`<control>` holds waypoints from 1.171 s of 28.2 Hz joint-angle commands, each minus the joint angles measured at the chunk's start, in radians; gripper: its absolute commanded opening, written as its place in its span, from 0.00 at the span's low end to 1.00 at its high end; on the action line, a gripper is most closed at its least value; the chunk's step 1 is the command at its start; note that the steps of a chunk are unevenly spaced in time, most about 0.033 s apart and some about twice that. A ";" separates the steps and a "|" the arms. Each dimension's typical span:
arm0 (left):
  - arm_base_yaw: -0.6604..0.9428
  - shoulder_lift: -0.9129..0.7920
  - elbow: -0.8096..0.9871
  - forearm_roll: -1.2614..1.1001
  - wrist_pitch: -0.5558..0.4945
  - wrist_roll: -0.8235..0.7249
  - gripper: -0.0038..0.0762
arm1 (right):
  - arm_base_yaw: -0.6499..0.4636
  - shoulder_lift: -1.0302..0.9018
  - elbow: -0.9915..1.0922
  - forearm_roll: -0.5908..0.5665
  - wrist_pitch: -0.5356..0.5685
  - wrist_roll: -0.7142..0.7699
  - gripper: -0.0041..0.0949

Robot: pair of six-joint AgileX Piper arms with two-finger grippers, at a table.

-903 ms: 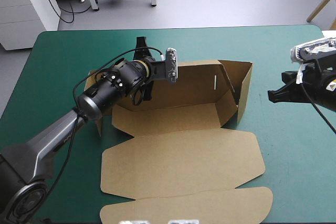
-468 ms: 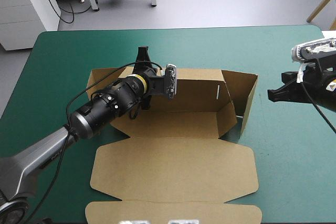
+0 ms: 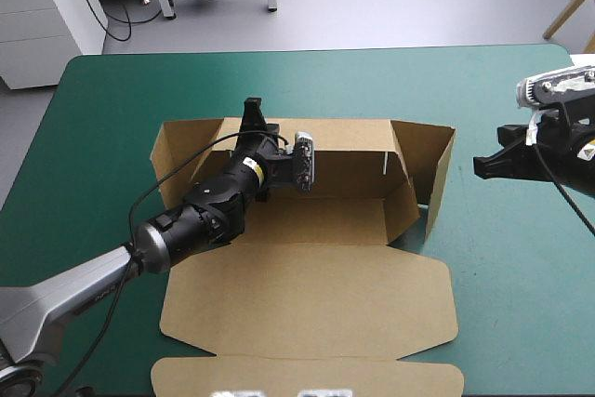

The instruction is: Fold the box

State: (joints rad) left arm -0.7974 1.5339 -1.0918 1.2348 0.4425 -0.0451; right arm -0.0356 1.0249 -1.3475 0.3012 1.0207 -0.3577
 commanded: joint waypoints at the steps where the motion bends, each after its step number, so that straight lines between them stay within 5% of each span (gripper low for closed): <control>1: -0.011 -0.025 0.054 -0.012 -0.106 -0.033 0.04 | -0.007 -0.012 -0.033 0.022 -0.066 -0.010 0.05; 8: -0.011 -0.025 0.078 0.017 -0.121 -0.027 0.04 | -0.007 -0.001 -0.067 0.022 -0.069 -0.003 0.21; 17: -0.012 -0.025 0.076 0.026 -0.082 -0.090 0.04 | -0.007 0.130 -0.241 0.049 -0.050 0.028 0.73; 33: -0.071 -0.025 0.052 0.030 0.005 -0.085 0.04 | -0.005 0.588 -0.472 0.166 -0.011 0.026 0.74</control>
State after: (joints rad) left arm -0.8478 1.5131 -1.0400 1.3384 0.4992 -0.1217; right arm -0.0356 1.6017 -1.7858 0.4266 1.0731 -0.3306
